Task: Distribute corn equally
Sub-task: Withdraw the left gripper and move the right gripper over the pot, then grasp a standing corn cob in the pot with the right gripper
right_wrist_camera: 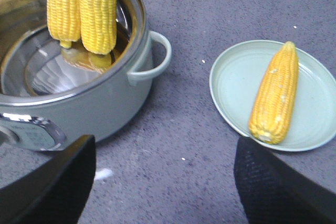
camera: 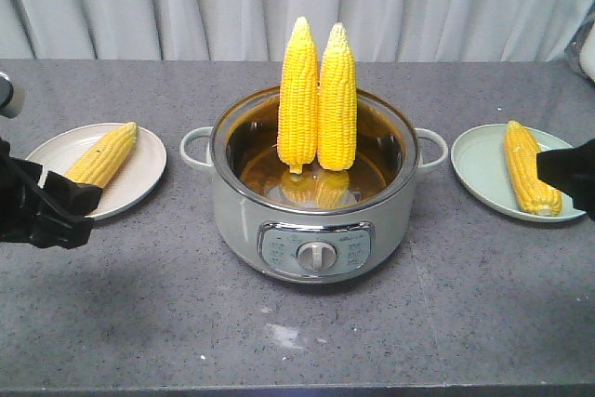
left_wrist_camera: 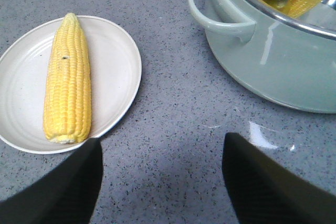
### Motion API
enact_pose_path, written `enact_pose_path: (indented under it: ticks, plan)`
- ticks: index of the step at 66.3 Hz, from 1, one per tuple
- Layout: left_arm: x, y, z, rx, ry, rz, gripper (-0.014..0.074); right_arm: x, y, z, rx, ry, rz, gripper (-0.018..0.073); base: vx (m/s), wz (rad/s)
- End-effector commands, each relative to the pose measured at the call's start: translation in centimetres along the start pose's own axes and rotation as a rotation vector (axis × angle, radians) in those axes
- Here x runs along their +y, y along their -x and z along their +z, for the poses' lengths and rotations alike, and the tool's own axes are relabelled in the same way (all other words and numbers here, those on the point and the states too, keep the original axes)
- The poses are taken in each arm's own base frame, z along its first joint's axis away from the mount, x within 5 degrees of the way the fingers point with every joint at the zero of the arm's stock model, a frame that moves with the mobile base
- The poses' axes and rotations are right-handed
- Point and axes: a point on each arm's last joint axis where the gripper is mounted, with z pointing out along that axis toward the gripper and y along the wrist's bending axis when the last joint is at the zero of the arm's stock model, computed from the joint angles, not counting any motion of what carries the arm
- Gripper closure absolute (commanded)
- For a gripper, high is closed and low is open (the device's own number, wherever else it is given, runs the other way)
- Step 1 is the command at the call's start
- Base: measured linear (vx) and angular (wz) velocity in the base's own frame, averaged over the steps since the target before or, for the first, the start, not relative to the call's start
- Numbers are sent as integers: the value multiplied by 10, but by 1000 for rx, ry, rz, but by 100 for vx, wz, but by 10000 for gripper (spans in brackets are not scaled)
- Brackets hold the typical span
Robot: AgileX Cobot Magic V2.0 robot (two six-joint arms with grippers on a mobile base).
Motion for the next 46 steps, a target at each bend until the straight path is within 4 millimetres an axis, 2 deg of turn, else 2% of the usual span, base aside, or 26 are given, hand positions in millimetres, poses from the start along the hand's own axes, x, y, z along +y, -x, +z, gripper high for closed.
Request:
enact_pose_path:
  ticks: [1,24,37,46]
  plan:
    - [-1,13,-11,-105,-4,-2,133,2,20,0,-111,31,18,35,0,0]
    - [-1,13,-11,-105,-4,-2,133,2,78,53,-78,201,-57,13,0,0]
    - [-1,13,-11,-105,-4,-2,133,9,113,98,-77,278,-111,-32,0,0]
    - [-1,13,-11,-105,-4,-2,133,15,131,137,-59,305,-126,-35,0,0]
